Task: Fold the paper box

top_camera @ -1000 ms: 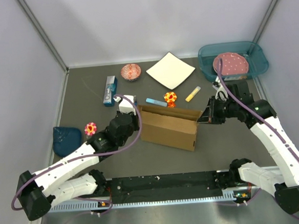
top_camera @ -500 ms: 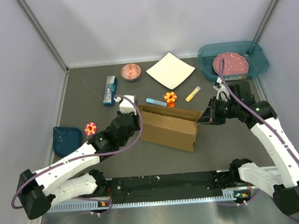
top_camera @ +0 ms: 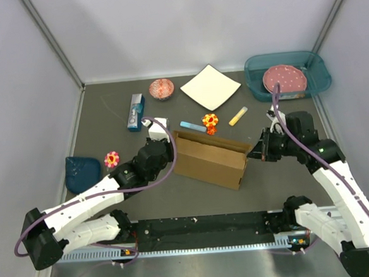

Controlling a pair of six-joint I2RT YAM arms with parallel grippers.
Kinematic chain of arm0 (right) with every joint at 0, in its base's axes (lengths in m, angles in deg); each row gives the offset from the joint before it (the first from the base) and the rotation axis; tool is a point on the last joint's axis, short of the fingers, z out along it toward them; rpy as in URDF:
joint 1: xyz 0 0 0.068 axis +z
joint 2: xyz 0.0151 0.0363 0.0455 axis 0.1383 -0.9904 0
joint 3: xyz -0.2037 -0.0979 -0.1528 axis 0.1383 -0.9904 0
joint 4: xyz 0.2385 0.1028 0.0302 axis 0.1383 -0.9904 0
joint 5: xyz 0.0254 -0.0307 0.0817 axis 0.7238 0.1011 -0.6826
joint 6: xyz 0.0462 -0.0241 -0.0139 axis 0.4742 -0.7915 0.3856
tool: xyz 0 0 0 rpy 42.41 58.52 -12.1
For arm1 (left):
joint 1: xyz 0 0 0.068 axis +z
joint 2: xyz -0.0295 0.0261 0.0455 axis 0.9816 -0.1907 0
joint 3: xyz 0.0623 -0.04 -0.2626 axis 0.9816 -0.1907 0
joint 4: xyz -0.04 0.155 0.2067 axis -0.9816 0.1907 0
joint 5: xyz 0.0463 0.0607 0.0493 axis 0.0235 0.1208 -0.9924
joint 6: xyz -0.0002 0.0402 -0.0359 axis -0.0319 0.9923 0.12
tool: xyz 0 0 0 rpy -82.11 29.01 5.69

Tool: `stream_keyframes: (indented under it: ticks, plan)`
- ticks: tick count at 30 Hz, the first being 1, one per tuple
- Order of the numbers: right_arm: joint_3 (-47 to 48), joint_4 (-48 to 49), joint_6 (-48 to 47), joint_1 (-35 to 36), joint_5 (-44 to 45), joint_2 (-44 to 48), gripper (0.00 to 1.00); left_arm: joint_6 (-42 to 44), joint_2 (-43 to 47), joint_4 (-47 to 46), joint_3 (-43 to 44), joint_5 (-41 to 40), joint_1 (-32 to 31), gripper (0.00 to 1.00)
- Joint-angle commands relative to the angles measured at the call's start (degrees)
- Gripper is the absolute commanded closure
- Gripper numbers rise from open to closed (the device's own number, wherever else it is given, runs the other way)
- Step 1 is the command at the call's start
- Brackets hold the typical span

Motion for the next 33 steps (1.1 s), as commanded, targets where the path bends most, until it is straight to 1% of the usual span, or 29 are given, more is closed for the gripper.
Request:
stream_keyframes:
  ticks: [1, 13, 14, 18, 21, 23, 24, 26, 27, 30, 33]
  plan:
    - [-2.6, 1.0, -1.5, -0.5, 1.3, 2.8, 1.00, -1.5, -2.8, 12.0, -2.5, 2.9, -0.2, 1.00]
    - [-6.7, -0.1, -2.3, 0.1, 4.1, 6.3, 1.00, -4.2, -0.9, 12.3, -3.9, 2.9, -0.2, 1.00]
    - [-6.7, -0.2, -2.1, 1.4, 4.1, 6.3, 1.00, -4.7, -0.8, 12.2, -4.1, 2.8, -0.2, 1.00]
    - [-5.6, -1.7, -1.3, 7.0, 9.7, 4.8, 1.00, -5.9, 0.0, 12.7, -4.8, 2.7, -0.2, 1.00]
    - [-4.4, -2.8, -1.1, 8.5, 11.7, 4.3, 1.00, -6.7, 0.5, 13.1, -5.2, 2.4, -0.3, 1.00]
    - [-3.9, -3.1, -0.6, 8.5, 12.7, 5.0, 0.90, -7.0, 0.8, 13.4, -5.3, 1.9, -0.3, 1.00]
    - [-3.6, -3.1, -0.4, 8.5, 13.4, 5.8, 0.81, -7.0, 0.9, 13.4, -5.5, 1.9, -0.3, 1.00]
    - [-2.4, -3.4, 0.2, 8.5, 14.0, 6.4, 0.73, -7.3, 1.1, 13.5, -5.5, 1.3, -0.3, 1.00]
    - [-1.5, -3.5, 0.4, 8.5, 14.3, 6.8, 0.67, -7.2, 1.2, 13.7, -5.6, 1.2, -0.3, 1.00]
    - [0.8, -4.0, 0.5, 8.5, 15.0, 7.2, 0.59, -7.3, 1.1, 13.8, -5.5, 1.0, -0.3, 1.00]
    - [4.3, -4.7, 0.5, 8.5, 16.4, 7.8, 0.54, -7.5, 1.1, 14.2, -5.3, 0.7, -0.3, 1.00]
